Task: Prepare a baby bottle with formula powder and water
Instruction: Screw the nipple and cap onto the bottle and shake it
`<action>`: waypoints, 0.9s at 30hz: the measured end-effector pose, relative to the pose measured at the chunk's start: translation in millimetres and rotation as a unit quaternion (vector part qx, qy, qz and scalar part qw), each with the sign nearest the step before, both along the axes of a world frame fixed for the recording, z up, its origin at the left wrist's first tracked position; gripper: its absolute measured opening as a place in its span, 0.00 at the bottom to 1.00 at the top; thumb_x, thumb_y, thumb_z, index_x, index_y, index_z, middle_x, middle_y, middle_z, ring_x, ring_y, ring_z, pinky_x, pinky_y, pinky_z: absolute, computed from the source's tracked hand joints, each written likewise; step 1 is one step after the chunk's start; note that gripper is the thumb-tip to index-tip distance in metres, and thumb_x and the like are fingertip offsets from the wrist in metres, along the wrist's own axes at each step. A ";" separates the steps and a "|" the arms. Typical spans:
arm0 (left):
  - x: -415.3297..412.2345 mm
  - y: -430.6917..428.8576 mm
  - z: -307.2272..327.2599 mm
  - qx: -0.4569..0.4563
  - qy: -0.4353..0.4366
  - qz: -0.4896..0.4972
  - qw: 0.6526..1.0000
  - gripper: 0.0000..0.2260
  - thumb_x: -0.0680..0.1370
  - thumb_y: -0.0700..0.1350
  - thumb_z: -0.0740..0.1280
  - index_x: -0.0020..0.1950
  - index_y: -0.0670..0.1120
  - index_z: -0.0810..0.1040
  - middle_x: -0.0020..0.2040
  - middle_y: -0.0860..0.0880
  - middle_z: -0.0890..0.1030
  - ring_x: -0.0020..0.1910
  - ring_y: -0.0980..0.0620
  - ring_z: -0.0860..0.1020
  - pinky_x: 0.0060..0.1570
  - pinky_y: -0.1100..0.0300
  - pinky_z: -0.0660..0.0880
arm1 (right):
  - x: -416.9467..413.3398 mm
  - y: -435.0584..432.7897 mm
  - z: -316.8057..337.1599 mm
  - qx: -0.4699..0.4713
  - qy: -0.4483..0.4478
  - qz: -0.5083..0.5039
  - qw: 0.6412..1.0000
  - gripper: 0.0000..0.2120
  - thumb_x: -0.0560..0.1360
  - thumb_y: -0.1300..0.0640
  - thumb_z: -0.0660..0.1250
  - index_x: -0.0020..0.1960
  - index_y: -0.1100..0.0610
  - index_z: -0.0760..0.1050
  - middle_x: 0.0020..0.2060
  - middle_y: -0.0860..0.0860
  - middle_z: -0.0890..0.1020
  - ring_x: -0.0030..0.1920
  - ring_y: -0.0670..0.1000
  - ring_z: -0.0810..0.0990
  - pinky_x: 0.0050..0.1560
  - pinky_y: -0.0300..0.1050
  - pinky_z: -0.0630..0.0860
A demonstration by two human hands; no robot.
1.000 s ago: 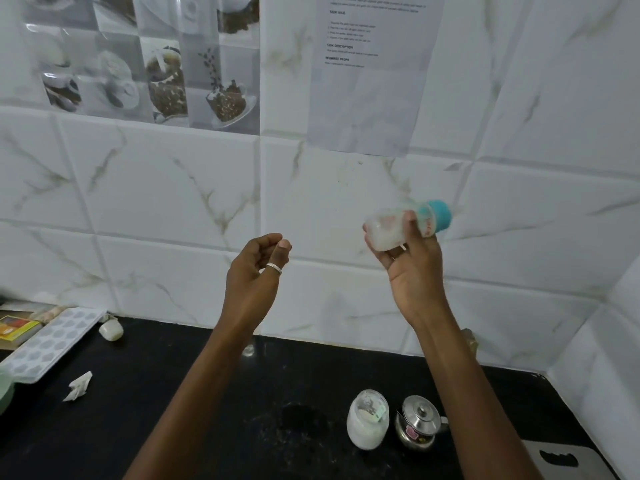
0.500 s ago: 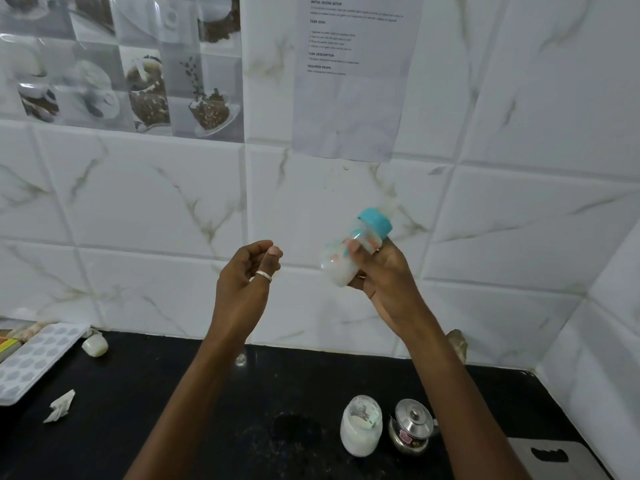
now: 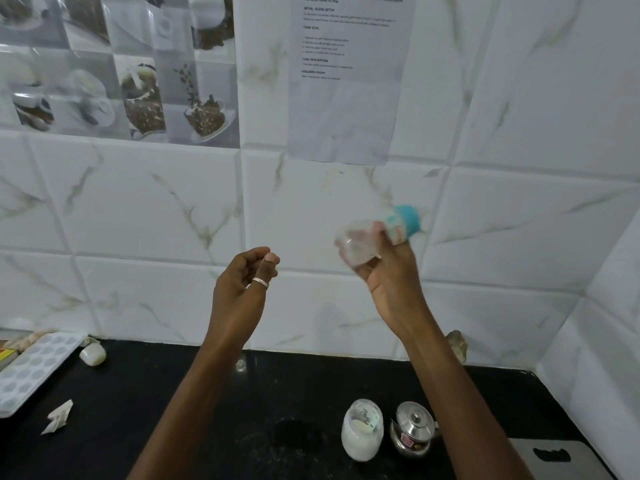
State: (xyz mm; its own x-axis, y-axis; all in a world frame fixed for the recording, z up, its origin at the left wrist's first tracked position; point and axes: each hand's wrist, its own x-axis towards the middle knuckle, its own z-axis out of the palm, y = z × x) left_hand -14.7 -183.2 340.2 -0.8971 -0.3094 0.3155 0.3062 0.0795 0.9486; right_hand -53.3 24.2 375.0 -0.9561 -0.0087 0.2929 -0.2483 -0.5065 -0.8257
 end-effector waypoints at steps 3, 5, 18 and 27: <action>-2.3 2.4 1.8 0.004 0.000 -0.001 1.000 0.10 0.82 0.53 0.67 0.61 0.54 0.80 0.53 0.55 0.86 0.55 0.55 0.84 0.65 0.48 0.78 | 4.8 -0.7 -5.3 0.168 0.005 0.045 0.985 0.25 0.73 0.48 0.75 0.65 0.56 0.72 0.55 0.54 0.83 0.60 0.59 0.83 0.56 0.57 0.82; -1.7 2.6 2.9 0.007 0.003 -0.004 1.000 0.10 0.82 0.53 0.67 0.62 0.53 0.80 0.54 0.54 0.86 0.55 0.55 0.84 0.65 0.48 0.78 | 3.0 5.3 1.2 0.056 0.006 0.028 0.998 0.26 0.74 0.50 0.76 0.66 0.58 0.72 0.55 0.55 0.84 0.60 0.61 0.83 0.59 0.61 0.81; -2.1 -1.4 9.6 0.010 0.009 0.006 1.000 0.10 0.81 0.54 0.67 0.61 0.54 0.80 0.53 0.55 0.86 0.55 0.55 0.84 0.65 0.48 0.78 | -4.8 13.3 12.0 -0.098 0.022 -0.015 0.995 0.36 0.75 0.49 0.72 0.75 0.63 0.63 0.60 0.62 0.82 0.59 0.65 0.83 0.54 0.56 0.83; 0.4 0.5 10.9 0.006 0.010 0.004 1.000 0.11 0.81 0.55 0.68 0.61 0.54 0.80 0.53 0.56 0.86 0.55 0.56 0.84 0.64 0.49 0.78 | -1.8 22.8 13.2 -0.103 0.035 -0.003 0.994 0.27 0.79 0.51 0.68 0.72 0.63 0.66 0.61 0.61 0.81 0.61 0.66 0.82 0.53 0.56 0.83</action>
State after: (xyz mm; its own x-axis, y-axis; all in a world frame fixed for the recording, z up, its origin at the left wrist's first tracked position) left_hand -14.3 -182.8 351.2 -0.8878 -0.3208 0.3299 0.3248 0.0712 0.9431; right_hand -55.1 47.0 388.2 -0.9328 0.0635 0.3547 -0.3056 -0.6608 -0.6855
